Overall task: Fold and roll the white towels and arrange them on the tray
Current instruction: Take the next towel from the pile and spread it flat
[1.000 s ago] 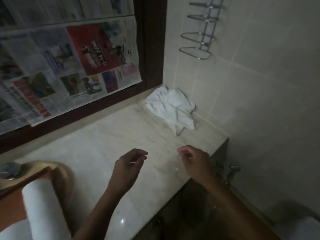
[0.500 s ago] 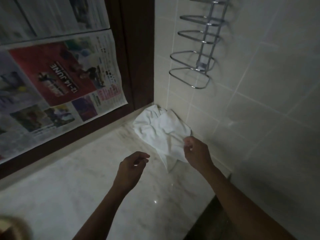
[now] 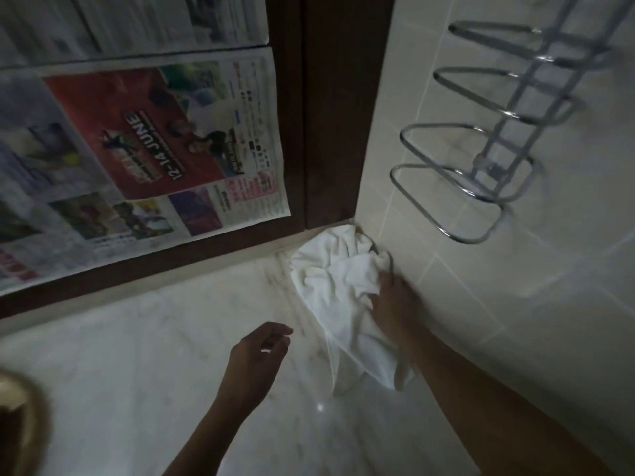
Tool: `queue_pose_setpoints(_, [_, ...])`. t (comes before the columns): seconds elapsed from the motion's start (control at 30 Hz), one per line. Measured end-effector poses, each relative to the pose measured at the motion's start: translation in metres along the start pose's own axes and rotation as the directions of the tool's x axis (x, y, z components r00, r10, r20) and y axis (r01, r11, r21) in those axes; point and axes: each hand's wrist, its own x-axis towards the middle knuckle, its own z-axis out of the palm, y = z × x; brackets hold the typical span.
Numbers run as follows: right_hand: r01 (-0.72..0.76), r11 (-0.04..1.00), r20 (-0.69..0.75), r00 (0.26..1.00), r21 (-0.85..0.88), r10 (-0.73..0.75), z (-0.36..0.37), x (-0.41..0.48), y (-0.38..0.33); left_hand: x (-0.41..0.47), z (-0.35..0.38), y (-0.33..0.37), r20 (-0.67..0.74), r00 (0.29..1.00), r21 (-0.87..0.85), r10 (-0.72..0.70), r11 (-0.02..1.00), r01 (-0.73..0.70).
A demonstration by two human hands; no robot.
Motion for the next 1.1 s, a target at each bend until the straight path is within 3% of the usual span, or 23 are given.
queue_pose_setpoints(0.2, [-0.035,0.999,-0.021,0.999,0.011,0.035,-0.045,0.012,-0.013,-0.013,0.009,-0.024,-0.010,0.994,0.037,-0.105,0.994,0.105])
queue_pose_setpoints(0.27, [0.009,0.968,-0.012,1.000,0.250,-0.006,-0.070,0.004,-0.023,-0.011,0.009,-0.025,-0.020,0.992,0.025,-0.128,0.991,0.128])
queue_pose_setpoints(0.37, [0.047,0.774,0.022,0.997,0.631,-0.078,-0.109,-0.016,-0.046,-0.007,0.005,-0.008,-0.023,0.968,-0.191,-0.249,0.952,0.240])
queue_pose_setpoints(0.43, [0.079,0.671,0.000,0.993,0.737,-0.117,-0.135,-0.036,-0.067,-0.008,0.002,0.006,-0.002,0.937,-0.395,-0.349,0.861,0.320])
queue_pose_setpoints(0.53, [0.125,0.547,-0.010,0.978,0.828,-0.209,-0.169,-0.077,-0.101,-0.013,-0.008,0.023,0.230,0.847,-0.616,-0.480,0.602,0.508])
queue_pose_setpoints(0.6, [0.147,0.510,0.023,0.949,0.848,-0.313,-0.184,-0.109,-0.119,-0.022,-0.020,0.033,0.360,0.821,-0.736,-0.444,0.406,0.542])
queue_pose_setpoints(0.63, [0.166,0.509,0.032,0.933,0.845,-0.358,-0.187,-0.124,-0.126,-0.027,-0.026,0.039,0.354,0.859,-0.781,-0.371,0.388,0.490])
queue_pose_setpoints(0.7, [0.194,0.510,0.049,0.904,0.838,-0.424,-0.190,-0.156,-0.142,-0.045,-0.036,0.042,0.209,0.935,-0.827,-0.286,0.459,0.325])
queue_pose_setpoints(0.73, [0.210,0.514,0.055,0.890,0.832,-0.453,-0.192,-0.170,-0.150,-0.055,-0.039,0.043,0.114,0.974,-0.771,-0.197,0.600,0.212])
queue_pose_setpoints(0.83, [0.270,0.538,0.060,0.854,0.798,-0.518,-0.193,-0.216,-0.173,-0.092,-0.067,0.044,-0.132,0.983,-0.424,0.126,0.889,-0.171])
queue_pose_setpoints(0.9, [0.233,0.534,0.114,0.835,0.813,-0.538,-0.199,-0.248,-0.185,-0.105,-0.085,0.041,-0.055,0.986,-0.433,0.157,0.886,-0.165])
queue_pose_setpoints(0.93, [0.212,0.529,0.144,0.821,0.822,-0.552,-0.203,-0.264,-0.189,-0.116,-0.096,0.037,0.112,0.989,-0.426,0.100,0.904,-0.043])
queue_pose_setpoints(1.03, [0.141,0.453,0.156,0.816,0.881,-0.557,-0.207,-0.300,-0.188,-0.154,-0.122,0.021,0.108,0.994,-0.469,0.024,0.883,0.030])
queue_pose_setpoints(1.1, [0.105,0.372,0.076,0.894,0.922,-0.442,-0.204,-0.320,-0.186,-0.191,-0.140,0.019,0.166,0.986,-0.719,-0.007,0.683,0.126])
